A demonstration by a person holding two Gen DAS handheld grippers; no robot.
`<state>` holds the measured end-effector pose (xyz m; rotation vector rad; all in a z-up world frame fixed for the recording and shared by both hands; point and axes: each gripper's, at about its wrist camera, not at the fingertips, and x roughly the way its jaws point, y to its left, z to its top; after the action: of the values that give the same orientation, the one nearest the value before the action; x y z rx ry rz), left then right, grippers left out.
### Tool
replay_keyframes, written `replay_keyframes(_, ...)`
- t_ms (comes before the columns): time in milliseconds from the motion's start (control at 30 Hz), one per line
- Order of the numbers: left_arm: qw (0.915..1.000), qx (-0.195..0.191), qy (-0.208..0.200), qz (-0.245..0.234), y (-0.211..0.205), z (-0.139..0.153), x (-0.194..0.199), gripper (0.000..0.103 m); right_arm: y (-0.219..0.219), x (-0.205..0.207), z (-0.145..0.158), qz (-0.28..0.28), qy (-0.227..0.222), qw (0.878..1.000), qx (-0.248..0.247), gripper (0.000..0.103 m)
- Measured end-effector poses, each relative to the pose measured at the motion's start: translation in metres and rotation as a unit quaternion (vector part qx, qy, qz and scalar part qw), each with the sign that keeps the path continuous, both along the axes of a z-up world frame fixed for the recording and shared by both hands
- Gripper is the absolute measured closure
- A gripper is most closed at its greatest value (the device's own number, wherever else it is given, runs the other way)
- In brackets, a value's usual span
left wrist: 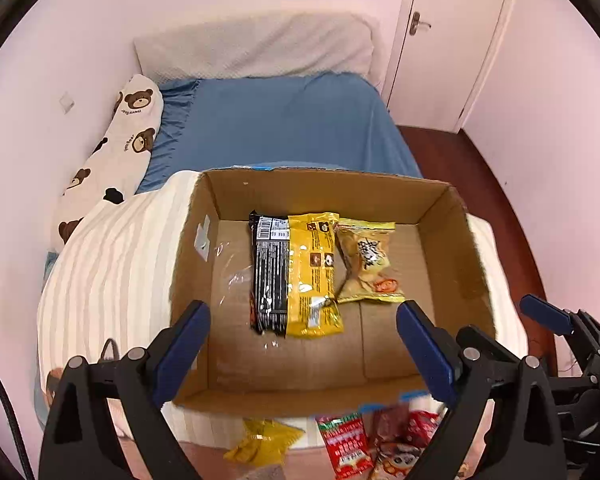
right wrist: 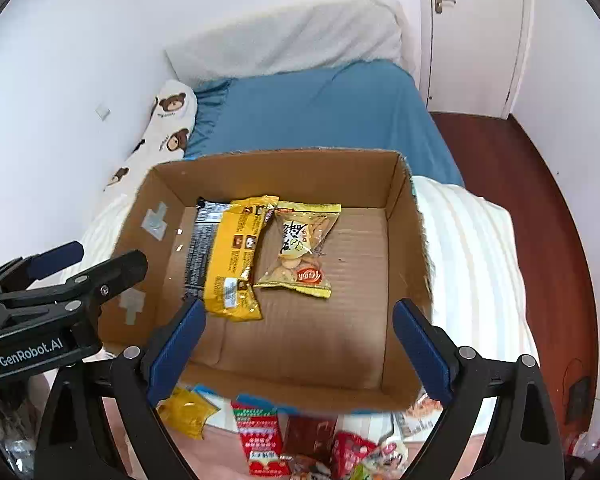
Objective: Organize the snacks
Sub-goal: 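Grasp the white wrapped bar with left tool while right tool grasps panda bag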
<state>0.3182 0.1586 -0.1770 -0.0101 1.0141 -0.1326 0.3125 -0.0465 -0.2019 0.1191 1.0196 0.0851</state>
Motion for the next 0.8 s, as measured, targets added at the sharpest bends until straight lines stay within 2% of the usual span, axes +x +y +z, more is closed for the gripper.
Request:
replay_keyframes(267, 0.9996, -0.019, -0.019, 0.003, 0.013, 0.022, -0.043, 0.008, 0.002, -0.049, 0.029, -0.008, -0.030, 1.000, 0.003, 0.007)
replay_keyframes(433, 0.9995, -0.028, -0.014, 0.007, 0.022, 0.017, -0.069, 0.008, -0.002, -0.074, 0.031, -0.018, -0.020, 0.999, 0.023, 0.007)
replay_keyframes(533, 0.9996, -0.021, 0.008, 0.015, 0.029, -0.003, -0.087, 0.008, -0.012, -0.094, 0.015, -0.033, 0.010, 0.998, 0.043, 0.007)
replay_keyframes(633, 0.9984, -0.001, 0.050, 0.026, 0.037, -0.040, -0.102, 0.008, -0.024, -0.110, -0.012, -0.052, 0.056, 0.995, 0.061, 0.007)
replay_keyframes(700, 0.9961, 0.014, 0.080, 0.036, 0.041, -0.066, -0.110, 0.008, -0.034, -0.126, -0.041, -0.075, 0.098, 0.990, 0.072, 0.007)
replay_keyframes(800, 0.9888, 0.007, 0.141, 0.048, 0.050, -0.111, -0.126, 0.008, -0.051, -0.151, -0.085, -0.108, 0.160, 0.979, 0.070, 0.007)
